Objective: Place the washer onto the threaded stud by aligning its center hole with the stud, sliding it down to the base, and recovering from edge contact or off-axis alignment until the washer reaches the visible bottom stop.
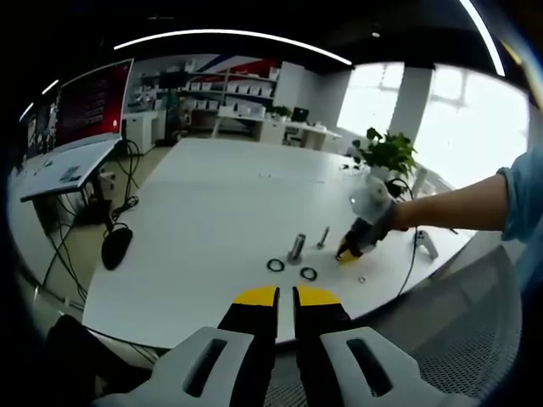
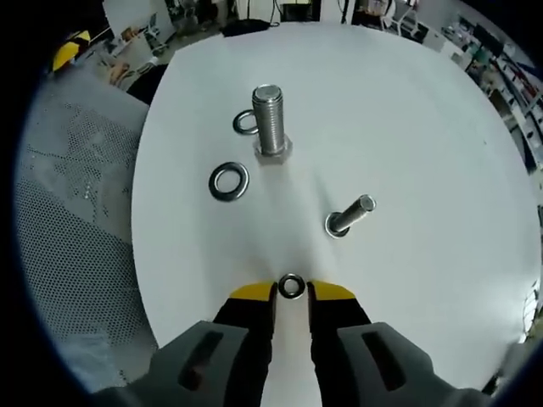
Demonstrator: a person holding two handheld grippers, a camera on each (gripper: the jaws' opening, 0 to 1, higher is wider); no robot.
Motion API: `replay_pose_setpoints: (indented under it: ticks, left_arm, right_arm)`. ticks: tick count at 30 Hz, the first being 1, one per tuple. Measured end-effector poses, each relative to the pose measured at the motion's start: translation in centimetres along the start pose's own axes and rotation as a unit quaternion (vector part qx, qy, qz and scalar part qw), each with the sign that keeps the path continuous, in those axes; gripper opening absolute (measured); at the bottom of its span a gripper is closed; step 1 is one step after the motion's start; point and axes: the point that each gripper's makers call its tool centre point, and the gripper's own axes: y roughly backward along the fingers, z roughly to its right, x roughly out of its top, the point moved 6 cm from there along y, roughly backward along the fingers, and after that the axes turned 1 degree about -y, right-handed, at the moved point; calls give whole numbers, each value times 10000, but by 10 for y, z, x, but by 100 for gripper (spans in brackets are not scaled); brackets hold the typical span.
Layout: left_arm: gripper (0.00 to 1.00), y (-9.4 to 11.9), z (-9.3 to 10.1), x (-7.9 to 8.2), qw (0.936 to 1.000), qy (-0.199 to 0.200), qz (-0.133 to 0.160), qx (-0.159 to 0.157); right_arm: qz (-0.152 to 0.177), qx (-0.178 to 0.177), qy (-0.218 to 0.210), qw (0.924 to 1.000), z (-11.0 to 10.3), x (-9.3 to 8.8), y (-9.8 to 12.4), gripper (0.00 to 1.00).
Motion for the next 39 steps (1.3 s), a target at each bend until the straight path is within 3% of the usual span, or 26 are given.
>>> replay_pose_setpoints:
  ticks: [10,17,25,39]
  left_arm:
    - [4,0,0,0,10000,-2,1,-1]
    - [4,0,0,0,10000,-9,-8,-6]
    - [4,0,0,0,10000,-4,0,-5]
    - [4,0,0,0,10000,-8,3,-12]
  right_arm:
    - [106,-33,-11,9999,0,0,0,15]
    - [-38,-61,-148,9999,-1,-1,1,14]
    - [-98,19,29,9999,-3,-3,11,13]
    - [253,-153,114,9995,11,22,46,13]
